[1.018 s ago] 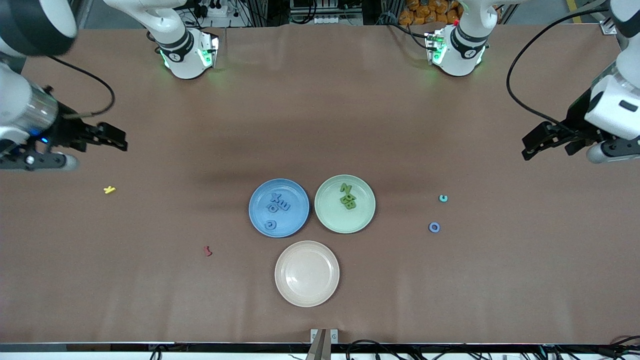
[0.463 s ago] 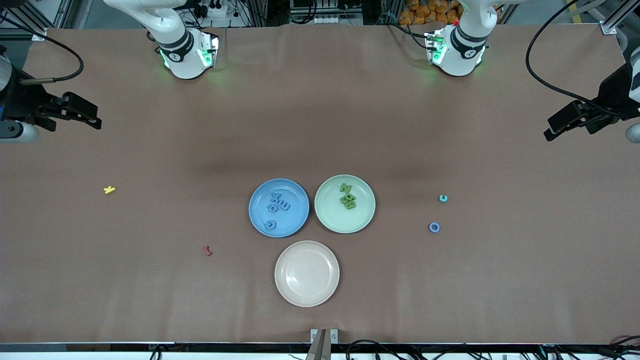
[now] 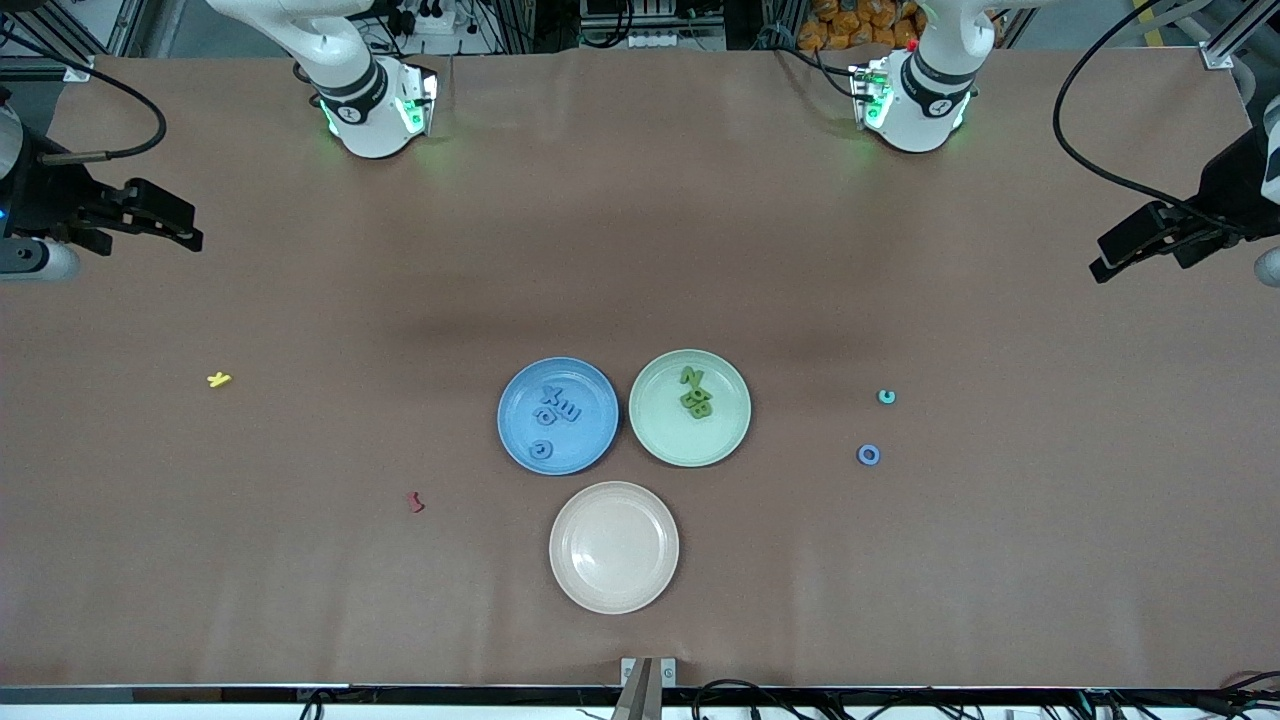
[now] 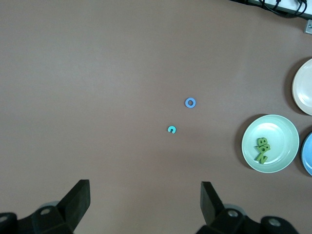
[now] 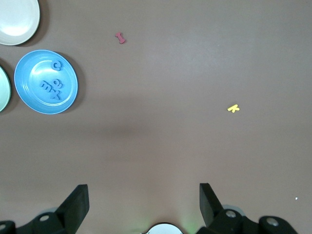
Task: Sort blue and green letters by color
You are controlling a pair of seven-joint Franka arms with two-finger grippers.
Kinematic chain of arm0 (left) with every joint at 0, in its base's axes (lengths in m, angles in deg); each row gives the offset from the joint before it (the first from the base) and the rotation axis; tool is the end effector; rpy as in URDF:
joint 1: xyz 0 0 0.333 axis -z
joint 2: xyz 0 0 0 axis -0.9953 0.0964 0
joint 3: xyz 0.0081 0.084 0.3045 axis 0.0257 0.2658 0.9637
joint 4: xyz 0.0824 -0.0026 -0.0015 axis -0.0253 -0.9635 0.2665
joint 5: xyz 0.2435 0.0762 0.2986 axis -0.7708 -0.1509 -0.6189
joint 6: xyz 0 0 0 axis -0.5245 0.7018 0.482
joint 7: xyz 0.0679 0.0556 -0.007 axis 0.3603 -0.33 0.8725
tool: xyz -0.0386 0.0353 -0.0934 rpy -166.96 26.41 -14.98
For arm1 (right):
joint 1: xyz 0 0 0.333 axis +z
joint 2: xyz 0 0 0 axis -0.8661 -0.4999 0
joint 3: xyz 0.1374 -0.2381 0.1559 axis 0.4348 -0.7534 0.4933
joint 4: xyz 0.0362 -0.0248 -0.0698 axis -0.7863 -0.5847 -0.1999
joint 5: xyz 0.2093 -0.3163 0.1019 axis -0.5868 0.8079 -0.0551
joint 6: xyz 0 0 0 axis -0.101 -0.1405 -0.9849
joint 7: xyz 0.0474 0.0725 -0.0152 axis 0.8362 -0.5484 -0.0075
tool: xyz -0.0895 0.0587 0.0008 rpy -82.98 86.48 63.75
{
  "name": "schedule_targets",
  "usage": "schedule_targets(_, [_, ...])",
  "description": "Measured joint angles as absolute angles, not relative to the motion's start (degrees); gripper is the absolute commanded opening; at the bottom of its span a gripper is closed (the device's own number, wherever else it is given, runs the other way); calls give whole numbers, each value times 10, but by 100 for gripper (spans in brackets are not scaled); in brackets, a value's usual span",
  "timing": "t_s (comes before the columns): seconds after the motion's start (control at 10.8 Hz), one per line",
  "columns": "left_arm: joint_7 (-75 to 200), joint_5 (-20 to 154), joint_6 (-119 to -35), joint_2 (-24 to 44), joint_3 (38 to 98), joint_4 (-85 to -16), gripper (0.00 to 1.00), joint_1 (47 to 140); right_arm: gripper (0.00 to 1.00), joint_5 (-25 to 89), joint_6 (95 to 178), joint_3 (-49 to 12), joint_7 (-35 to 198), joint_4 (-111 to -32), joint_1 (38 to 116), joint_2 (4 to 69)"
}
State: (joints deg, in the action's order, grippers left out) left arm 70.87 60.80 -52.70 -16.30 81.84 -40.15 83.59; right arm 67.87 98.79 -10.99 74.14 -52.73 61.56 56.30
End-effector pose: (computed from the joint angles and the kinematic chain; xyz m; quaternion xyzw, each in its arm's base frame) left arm 0.5537 -0.0388 0.6437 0.9941 0.0986 0.0321 0.0321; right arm 0.5527 0.0386 0.6495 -0.9984 -0.0141 0.0540 0.0082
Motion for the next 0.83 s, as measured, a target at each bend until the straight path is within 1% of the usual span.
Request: schedule_targets(0.83, [677,567,-522,-163,811,-401,100,843,100,679,985,-112,742,-516,624,563])
